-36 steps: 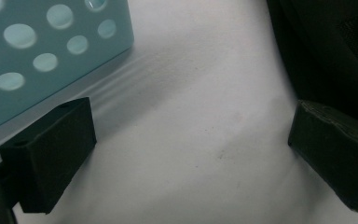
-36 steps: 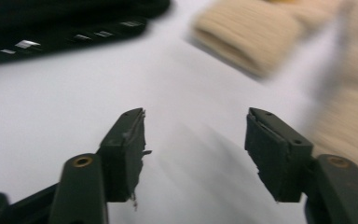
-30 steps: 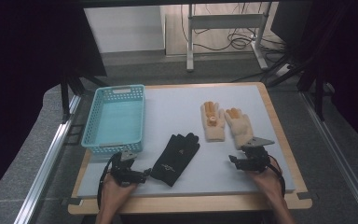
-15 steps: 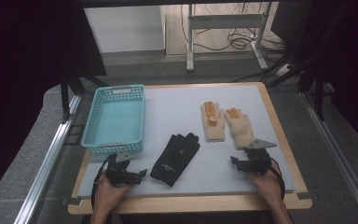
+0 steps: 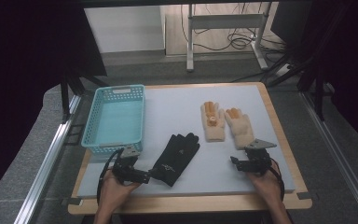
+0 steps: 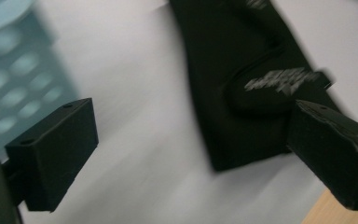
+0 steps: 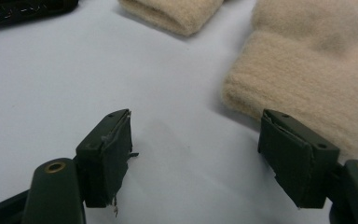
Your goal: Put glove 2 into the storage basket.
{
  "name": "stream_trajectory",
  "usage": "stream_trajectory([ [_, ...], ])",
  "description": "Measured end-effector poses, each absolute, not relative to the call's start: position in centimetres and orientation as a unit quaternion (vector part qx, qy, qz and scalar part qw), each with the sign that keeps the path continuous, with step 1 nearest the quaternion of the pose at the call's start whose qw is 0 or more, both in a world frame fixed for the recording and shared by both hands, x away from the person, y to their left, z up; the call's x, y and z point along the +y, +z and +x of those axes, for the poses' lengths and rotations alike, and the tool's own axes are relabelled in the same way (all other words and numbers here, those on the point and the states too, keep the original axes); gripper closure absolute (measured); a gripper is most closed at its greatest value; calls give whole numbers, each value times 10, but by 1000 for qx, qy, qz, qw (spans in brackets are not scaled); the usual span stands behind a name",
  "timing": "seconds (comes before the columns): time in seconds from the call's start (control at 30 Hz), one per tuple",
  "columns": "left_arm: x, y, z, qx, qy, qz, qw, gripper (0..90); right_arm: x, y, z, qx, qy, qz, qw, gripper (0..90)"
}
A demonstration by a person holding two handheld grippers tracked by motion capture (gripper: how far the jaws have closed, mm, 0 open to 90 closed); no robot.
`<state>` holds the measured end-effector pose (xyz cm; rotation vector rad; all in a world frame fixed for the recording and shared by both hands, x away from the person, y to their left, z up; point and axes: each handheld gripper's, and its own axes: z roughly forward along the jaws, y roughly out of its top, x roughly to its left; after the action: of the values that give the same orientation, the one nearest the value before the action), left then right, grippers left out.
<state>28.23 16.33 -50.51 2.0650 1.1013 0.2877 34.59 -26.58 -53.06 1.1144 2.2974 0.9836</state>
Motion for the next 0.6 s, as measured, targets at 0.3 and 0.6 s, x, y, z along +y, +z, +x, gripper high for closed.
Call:
stream_trajectory([
  [0.3, 105, -504, 310, 418, 105, 835, 343, 0, -266, -531, 346, 822, 352, 399, 201, 253],
  [0.6, 85, -520, 332, 439, 71, 838, 315, 0, -266, -531, 346, 822, 352, 399, 201, 252],
])
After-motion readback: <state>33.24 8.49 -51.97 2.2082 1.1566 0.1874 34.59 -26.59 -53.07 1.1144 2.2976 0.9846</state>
